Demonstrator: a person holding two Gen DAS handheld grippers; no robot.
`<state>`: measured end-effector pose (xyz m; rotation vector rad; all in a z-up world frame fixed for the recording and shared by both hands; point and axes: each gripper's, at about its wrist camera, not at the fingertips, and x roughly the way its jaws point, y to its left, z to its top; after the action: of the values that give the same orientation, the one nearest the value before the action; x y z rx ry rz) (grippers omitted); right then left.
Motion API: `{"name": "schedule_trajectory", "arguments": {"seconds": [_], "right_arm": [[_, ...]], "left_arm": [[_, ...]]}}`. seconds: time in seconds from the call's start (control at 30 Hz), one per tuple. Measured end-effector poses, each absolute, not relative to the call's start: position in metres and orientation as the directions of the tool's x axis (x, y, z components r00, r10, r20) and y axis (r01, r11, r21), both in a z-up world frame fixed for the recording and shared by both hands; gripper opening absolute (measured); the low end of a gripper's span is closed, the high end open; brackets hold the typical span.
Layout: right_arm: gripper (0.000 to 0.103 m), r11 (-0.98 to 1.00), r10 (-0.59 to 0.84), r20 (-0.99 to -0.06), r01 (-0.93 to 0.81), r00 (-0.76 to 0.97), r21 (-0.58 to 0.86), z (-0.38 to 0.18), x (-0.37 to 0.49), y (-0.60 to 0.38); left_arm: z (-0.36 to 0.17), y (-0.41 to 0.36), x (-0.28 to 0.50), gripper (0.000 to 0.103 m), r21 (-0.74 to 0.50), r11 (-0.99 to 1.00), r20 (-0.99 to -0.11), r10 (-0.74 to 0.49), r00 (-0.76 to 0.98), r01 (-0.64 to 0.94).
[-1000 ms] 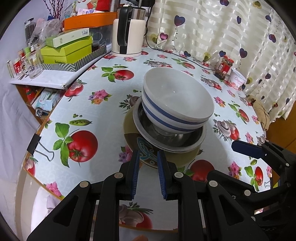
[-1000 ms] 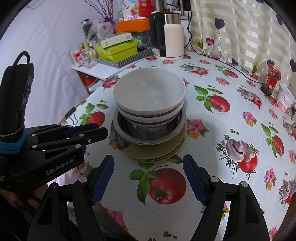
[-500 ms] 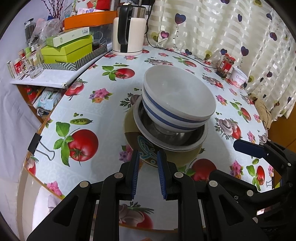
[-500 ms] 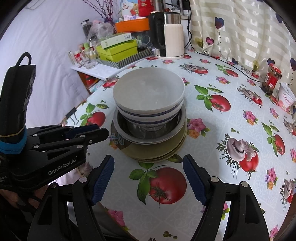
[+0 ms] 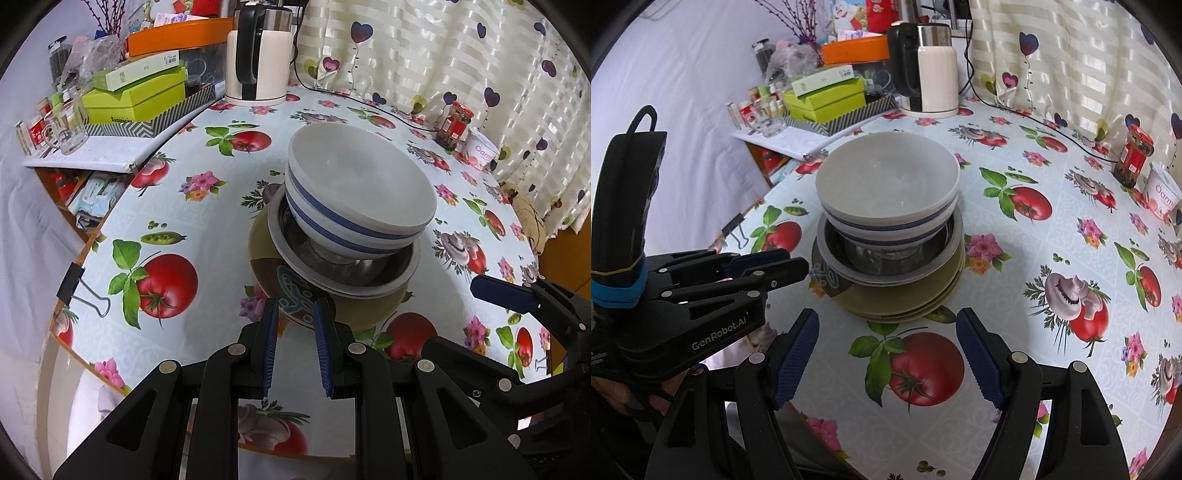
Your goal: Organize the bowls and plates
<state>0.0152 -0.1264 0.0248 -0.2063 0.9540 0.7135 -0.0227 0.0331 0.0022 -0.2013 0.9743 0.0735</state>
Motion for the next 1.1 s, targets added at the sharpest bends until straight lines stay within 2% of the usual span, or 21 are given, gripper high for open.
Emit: {"name": "schedule_trajectory", "arguments": {"seconds": [1.1], "right_arm": [[0.078,0.754,0.467,-0.805,-0.64,0.366,0.147,0.0204,0.0151,-0.1265]], "left_arm": [[-0.0016,0.0347,-0.0218,0.02,-0.133,0.978,-0.837,-0.025,0.547,-0.158]]}}
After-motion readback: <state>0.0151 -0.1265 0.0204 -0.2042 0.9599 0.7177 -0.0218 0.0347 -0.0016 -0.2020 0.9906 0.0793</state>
